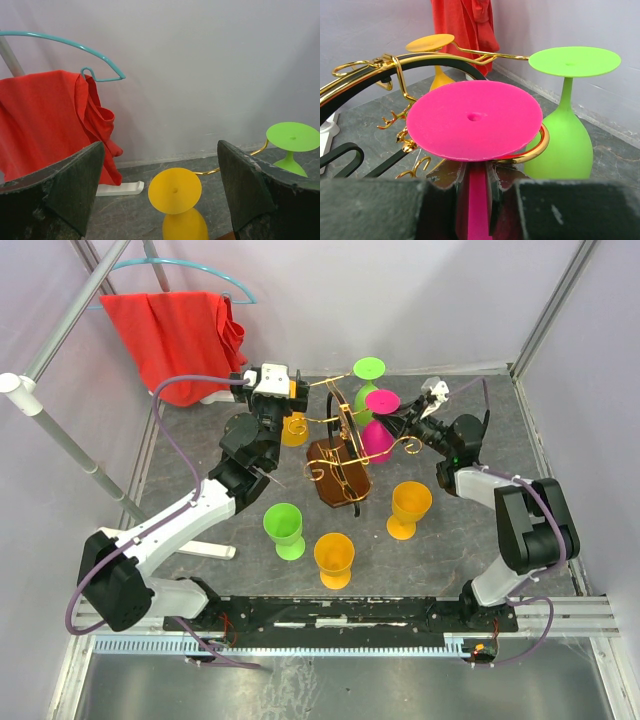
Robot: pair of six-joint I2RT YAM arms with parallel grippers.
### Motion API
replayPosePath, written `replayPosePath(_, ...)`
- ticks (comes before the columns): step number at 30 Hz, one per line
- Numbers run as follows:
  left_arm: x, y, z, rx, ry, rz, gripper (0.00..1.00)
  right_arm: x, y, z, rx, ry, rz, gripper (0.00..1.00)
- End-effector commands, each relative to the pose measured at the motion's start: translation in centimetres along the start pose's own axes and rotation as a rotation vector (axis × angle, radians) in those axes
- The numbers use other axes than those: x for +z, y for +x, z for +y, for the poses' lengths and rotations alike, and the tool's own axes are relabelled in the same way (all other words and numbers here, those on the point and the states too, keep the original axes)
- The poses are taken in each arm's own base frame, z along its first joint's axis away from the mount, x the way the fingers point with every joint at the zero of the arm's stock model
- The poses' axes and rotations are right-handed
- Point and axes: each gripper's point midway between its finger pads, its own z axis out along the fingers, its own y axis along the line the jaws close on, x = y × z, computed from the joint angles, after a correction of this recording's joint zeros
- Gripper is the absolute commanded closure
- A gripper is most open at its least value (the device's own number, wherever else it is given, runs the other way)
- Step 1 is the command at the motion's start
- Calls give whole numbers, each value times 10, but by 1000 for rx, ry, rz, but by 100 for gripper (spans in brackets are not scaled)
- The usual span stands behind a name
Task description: Place the wine glass upside down on the wine glass rack
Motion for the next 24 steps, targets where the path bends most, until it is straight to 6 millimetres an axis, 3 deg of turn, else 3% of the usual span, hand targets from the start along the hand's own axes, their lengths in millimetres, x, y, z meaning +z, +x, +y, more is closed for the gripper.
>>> replayPosePath(1, 5, -22, 7, -61, -27, -46, 1, 9, -29, -6, -80, 2, -86, 99)
replayPosePath(14, 6, -23, 7, -56, -30, -52, 1, 0, -28, -37, -151, 186, -48, 99)
replayPosePath(24, 5, -20, 7, -63, -29, -54, 1, -18, -30, -31, -204, 217, 20, 99)
